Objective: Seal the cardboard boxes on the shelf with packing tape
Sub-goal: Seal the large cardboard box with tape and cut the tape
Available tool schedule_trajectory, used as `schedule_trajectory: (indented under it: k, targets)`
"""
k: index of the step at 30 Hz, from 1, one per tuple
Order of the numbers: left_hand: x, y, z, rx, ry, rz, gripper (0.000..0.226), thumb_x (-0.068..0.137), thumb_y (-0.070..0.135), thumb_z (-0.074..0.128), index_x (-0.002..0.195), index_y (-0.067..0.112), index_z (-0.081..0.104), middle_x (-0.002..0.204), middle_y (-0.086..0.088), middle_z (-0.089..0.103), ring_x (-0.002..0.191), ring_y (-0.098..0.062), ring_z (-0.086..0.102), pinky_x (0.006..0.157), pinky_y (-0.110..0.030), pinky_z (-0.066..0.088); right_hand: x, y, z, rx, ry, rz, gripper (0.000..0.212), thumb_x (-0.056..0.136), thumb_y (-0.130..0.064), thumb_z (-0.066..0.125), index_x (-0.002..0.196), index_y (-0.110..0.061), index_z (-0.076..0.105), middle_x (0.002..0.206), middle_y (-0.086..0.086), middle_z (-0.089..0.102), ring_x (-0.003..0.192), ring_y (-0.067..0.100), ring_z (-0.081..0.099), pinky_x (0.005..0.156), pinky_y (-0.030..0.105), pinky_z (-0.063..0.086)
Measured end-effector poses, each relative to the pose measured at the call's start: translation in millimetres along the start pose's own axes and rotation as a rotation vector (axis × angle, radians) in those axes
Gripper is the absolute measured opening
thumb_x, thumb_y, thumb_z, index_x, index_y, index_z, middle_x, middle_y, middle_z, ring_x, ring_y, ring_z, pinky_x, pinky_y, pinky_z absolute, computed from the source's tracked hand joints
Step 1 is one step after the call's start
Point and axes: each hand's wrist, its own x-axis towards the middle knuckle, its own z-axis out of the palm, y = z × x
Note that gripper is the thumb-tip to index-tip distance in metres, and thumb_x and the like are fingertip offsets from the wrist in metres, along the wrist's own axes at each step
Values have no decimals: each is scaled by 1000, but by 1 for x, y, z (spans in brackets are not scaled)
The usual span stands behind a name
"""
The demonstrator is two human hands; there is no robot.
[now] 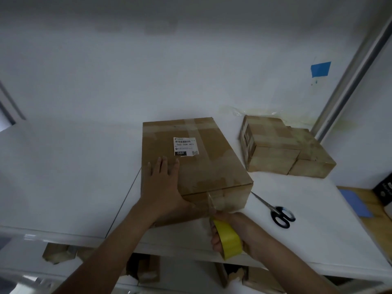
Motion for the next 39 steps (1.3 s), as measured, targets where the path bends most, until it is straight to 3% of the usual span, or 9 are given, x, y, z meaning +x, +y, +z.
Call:
schedule_trajectory:
  k: [3, 5, 7, 10, 15, 23, 26, 30, 39]
  targets:
    - [-20, 6, 16, -155, 224, 27, 114, 68, 76, 67, 155, 16, 26, 161, -15, 23, 151, -29, 17, 120, -44, 19, 2, 0, -1, 2, -18, -1, 38, 86, -32, 73, 85, 4, 63, 69, 20, 63, 53, 29, 65, 49, 33, 55]
    - [-41, 15, 38, -344, 600, 115, 66, 78, 53, 72, 131, 16, 60, 133, -5, 59, 125, -21, 53, 98, -36, 47, 3, 1, -1, -1, -15, -7, 39, 86, -32, 72, 87, 5, 62, 70, 22, 63, 53, 29, 65, 48, 33, 55]
    - [-65, 33, 56, -560, 846, 227, 26, 86, 35, 65, 104, 16, 70, 102, 3, 67, 98, -11, 59, 82, -23, 50, 3, 2, -2, -5, -21, -19, 41, 87, -34, 71, 93, 6, 61, 71, 24, 64, 54, 29, 65, 50, 33, 55]
    - [-89, 61, 67, -976, 552, 98, 25, 79, 52, 64, 98, 35, 61, 97, 20, 65, 94, 3, 60, 76, -16, 48, 2, 1, -2, -85, -1, -82, 50, 85, -46, 70, 100, 1, 66, 80, 22, 69, 60, 30, 67, 56, 36, 58]
    - [-78, 77, 92, -1393, -68, -171, 73, 47, 79, 72, 112, 50, 56, 119, 20, 62, 111, -3, 60, 95, -40, 53, 3, 2, -4, -278, 148, -234, 45, 87, -61, 54, 108, -22, 67, 87, -10, 71, 74, 5, 69, 61, 16, 52]
    - [-71, 81, 94, -1451, -165, -84, 69, 48, 65, 89, 107, 38, 65, 107, 9, 73, 102, -14, 69, 93, -52, 54, 14, 7, -24, -462, 277, -161, 48, 100, -55, 28, 88, -20, 58, 75, 1, 62, 66, 10, 59, 58, 18, 47]
    - [-73, 82, 94, -1491, -179, -98, 71, 50, 57, 88, 112, 32, 64, 107, 10, 73, 101, -10, 69, 94, -46, 55, 15, 10, -67, -810, 498, -256, 39, 97, -49, 48, 76, -17, 58, 73, 2, 63, 75, 20, 62, 65, 27, 47]
    - [-75, 85, 90, -1536, -196, -104, 71, 50, 55, 86, 113, 31, 62, 107, 10, 73, 102, -11, 69, 93, -41, 56, 16, 12, -124, -1245, 884, -277, 28, 94, -32, 57, 102, -6, 62, 89, 10, 55, 93, 34, 59, 73, 33, 47]
    - [-88, 98, 86, -1627, -90, -55, 64, 69, 44, 86, 123, 28, 55, 109, 9, 71, 98, -5, 68, 78, -21, 53, 23, 15, -155, -1377, 830, -275, 42, 92, -49, 56, 66, -18, 45, 68, -4, 40, 73, 21, 49, 61, 29, 42]
